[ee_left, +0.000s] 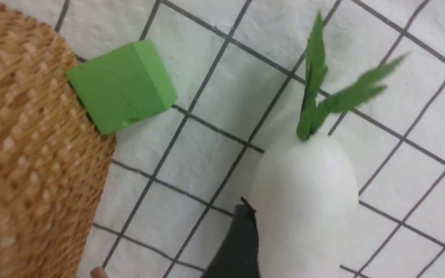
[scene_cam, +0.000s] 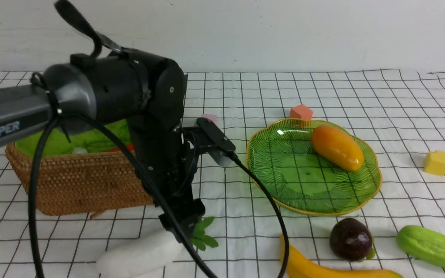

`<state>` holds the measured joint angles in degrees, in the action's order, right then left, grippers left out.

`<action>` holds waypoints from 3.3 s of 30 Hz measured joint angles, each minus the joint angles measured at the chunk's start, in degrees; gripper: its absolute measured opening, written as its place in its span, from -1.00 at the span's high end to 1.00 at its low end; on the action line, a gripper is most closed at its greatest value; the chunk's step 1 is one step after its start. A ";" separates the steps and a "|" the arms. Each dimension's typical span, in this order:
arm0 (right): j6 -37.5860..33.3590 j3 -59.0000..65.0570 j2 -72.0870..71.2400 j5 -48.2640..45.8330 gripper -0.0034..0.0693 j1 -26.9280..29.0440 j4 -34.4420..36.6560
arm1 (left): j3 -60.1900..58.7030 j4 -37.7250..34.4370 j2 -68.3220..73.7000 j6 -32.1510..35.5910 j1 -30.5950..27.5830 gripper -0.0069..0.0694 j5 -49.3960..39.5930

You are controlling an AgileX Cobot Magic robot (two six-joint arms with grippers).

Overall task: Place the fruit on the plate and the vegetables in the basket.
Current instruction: Take a daikon with your left arm and place it on the basket on the left, then take a chayote with your right arm and place it on the basket on the left.

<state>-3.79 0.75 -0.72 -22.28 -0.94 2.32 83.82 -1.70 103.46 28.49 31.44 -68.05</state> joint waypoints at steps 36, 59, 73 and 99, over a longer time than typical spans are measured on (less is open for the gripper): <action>0.00 0.00 0.00 0.00 0.24 0.00 0.00 | -3.73 11.15 -14.62 1.43 -1.56 -0.40 1.89; 0.00 0.00 0.00 0.00 0.24 0.00 0.00 | -5.07 20.59 -5.24 -1.38 -19.25 -0.88 23.34; 0.00 0.00 0.00 0.00 0.23 0.00 0.00 | -5.24 1.70 -40.85 -8.82 -19.25 -0.42 15.52; 0.00 0.00 0.00 0.00 0.23 0.00 -0.01 | -43.90 -2.25 -92.16 -46.44 -19.25 0.85 7.31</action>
<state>-3.79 0.75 -0.72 -22.28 -0.94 2.31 39.91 -3.95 11.30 -17.95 12.19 -60.73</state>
